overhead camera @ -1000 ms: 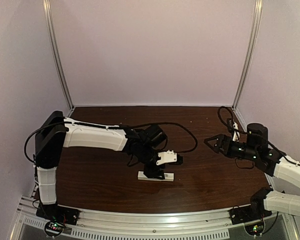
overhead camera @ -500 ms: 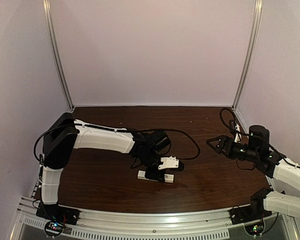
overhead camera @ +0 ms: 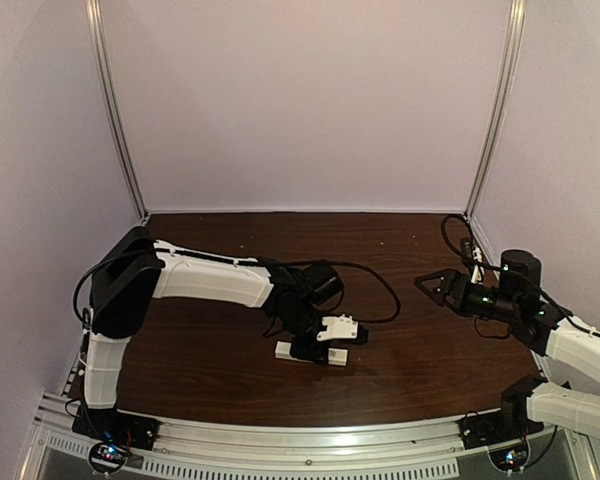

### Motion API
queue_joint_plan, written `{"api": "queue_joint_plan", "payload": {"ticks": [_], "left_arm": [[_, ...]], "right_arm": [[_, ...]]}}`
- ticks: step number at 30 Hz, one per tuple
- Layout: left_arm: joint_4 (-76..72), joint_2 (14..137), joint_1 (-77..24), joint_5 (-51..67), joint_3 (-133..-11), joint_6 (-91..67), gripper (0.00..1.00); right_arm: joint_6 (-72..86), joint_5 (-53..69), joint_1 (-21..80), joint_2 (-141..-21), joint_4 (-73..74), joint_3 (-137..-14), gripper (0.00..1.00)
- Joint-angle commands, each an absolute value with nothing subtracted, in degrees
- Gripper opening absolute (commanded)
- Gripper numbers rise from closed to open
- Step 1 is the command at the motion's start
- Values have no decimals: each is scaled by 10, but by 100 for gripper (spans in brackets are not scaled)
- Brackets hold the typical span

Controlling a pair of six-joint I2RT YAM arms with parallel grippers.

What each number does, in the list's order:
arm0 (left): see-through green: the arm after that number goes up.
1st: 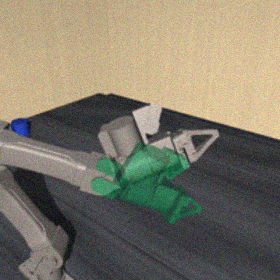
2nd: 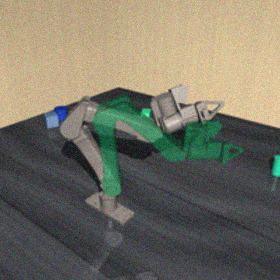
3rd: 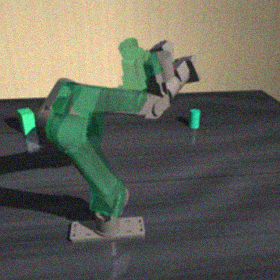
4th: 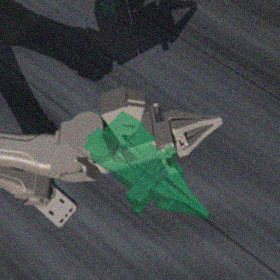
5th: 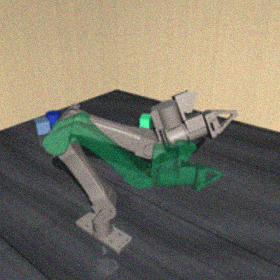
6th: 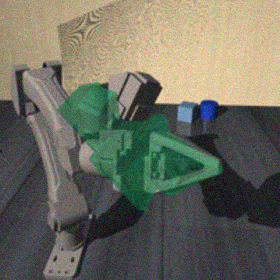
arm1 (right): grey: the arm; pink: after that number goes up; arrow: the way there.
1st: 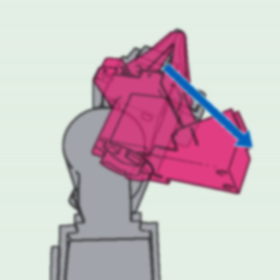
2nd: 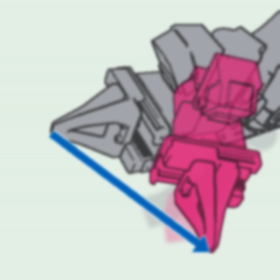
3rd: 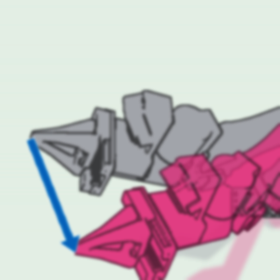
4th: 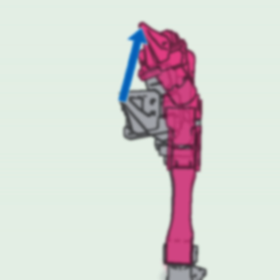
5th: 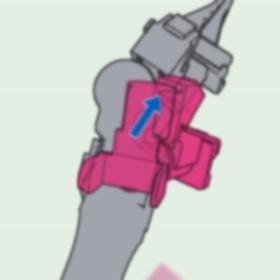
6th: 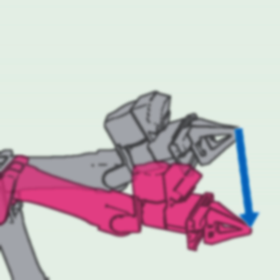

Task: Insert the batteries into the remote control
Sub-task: Pick up the remote control from the center of the board.

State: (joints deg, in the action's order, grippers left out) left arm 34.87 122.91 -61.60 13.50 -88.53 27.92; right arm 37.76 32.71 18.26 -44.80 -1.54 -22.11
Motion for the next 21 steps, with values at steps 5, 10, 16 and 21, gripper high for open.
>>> {"api": "queue_joint_plan", "payload": {"ticks": [5, 10, 16, 21], "left_arm": [[361, 1235, -619, 124, -904, 289, 27], [361, 1190, -615, 164, -917, 274, 20], [333, 1099, -583, 276, -920, 233, 17], [235, 1009, -554, 373, -871, 174, 15]], "right_arm": [[371, 340, 175, -445, -30, -215, 98], [329, 316, 176, -446, -29, -216, 96], [309, 369, 176, -457, -105, -225, 91], [319, 416, 180, -432, -167, -255, 91]]}}
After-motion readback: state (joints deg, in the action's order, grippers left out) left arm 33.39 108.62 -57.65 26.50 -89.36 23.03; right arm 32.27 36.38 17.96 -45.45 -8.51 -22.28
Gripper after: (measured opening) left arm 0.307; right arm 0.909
